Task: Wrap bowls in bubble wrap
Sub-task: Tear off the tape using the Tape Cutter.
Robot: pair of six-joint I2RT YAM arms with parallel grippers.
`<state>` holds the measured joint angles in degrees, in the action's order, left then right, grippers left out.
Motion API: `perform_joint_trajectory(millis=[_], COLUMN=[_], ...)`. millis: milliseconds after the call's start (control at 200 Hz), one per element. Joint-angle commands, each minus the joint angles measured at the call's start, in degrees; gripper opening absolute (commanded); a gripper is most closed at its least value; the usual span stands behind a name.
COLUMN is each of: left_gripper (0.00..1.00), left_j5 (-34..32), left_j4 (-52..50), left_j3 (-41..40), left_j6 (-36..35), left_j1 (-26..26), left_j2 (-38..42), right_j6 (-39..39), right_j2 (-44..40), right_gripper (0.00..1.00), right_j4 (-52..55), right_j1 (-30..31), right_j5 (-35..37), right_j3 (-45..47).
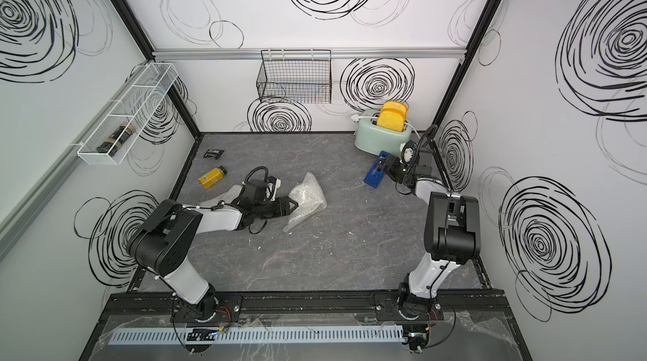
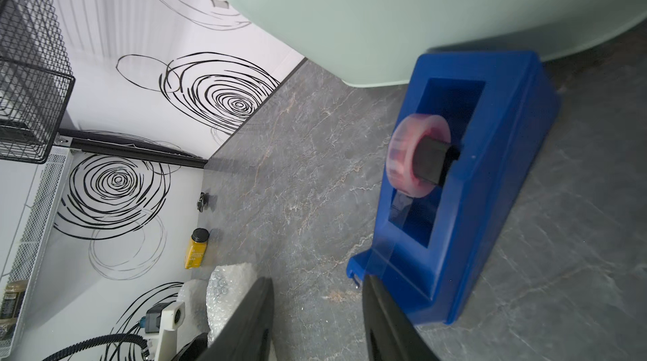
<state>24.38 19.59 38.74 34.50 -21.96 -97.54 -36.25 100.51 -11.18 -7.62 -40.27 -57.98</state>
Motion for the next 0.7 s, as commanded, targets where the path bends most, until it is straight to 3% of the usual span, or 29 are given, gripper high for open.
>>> perform_joint_trajectory(millis=[0,210,510,695], left_gripper=[0.72,0.71,0.71,0.7], left_j5=[-0.12,-0.21,0.02,0.09], left_j4=[1.46,1.17,1.34,1.16], left_j3=[-0.55,-0.66,-0.56,-0.53], left_j6=[-0.57,-0.75,-0.75,-0.73], left_j1=[0.43,0.52,0.56,0.58], left_j2=[-0.99,-0.62,-0.73,-0.73], right_j6=[-2.24,-2.85,-4.09,-5.77], right_j2=[2.36,5.2,10.92,12.48], right_gripper=[0.46,0.45,0.43,0.35], right_j4=[0.29,1.53,-0.9,-3.08], right_j1=[-0.3,-0.38,-0.3,-0.28], right_j5=[-2.61,-0.8,-4.2,-6.14], right_j3=[-2.54,-2.83,-3.34,-3.65])
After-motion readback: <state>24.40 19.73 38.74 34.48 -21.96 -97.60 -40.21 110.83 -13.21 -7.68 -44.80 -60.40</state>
